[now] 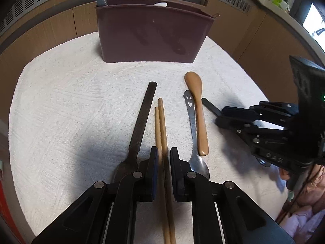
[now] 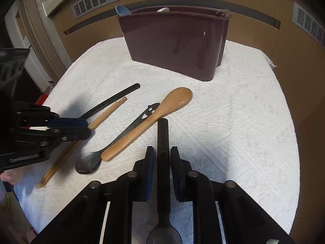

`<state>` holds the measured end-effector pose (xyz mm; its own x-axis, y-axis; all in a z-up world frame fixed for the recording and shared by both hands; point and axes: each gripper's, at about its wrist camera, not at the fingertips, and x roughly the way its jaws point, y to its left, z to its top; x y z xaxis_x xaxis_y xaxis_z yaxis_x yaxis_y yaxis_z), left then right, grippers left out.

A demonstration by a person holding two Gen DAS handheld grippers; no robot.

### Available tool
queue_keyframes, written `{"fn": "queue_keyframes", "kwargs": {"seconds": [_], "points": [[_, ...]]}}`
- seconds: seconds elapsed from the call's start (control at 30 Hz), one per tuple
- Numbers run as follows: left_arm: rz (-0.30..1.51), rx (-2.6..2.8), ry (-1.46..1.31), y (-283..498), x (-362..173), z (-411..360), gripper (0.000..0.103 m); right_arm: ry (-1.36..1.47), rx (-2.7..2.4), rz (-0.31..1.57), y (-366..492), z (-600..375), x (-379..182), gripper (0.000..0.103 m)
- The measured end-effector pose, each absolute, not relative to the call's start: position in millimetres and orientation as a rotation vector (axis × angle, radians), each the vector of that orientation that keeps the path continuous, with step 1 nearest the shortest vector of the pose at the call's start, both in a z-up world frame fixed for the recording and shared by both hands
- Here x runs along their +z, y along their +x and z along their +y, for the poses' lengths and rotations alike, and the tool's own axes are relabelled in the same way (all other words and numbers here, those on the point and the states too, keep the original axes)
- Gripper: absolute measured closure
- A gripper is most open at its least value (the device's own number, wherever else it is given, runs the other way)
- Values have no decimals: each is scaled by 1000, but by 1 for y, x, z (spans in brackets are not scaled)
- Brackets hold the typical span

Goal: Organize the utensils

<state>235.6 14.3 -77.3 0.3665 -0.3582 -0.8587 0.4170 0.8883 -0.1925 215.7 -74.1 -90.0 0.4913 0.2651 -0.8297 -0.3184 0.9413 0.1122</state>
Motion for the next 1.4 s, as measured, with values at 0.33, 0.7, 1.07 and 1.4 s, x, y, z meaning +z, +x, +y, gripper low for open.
{"fn": "queue_keyframes", "kwargs": {"seconds": [0.33,0.7,1.07,1.4], "points": [[1116,-454,111,246,-81,12,90,-90,342,984,207,-77,-86,92],[1113,-414,230,256,-84,-14,97,-53,338,954,202,-80,-80,92],[735,-368,-144,186,-21,38,97,-15,347,799,163,-86,-33,92],[631,-408,-178,150,20,47,97,-53,346,698,142,-76,3,92]]}}
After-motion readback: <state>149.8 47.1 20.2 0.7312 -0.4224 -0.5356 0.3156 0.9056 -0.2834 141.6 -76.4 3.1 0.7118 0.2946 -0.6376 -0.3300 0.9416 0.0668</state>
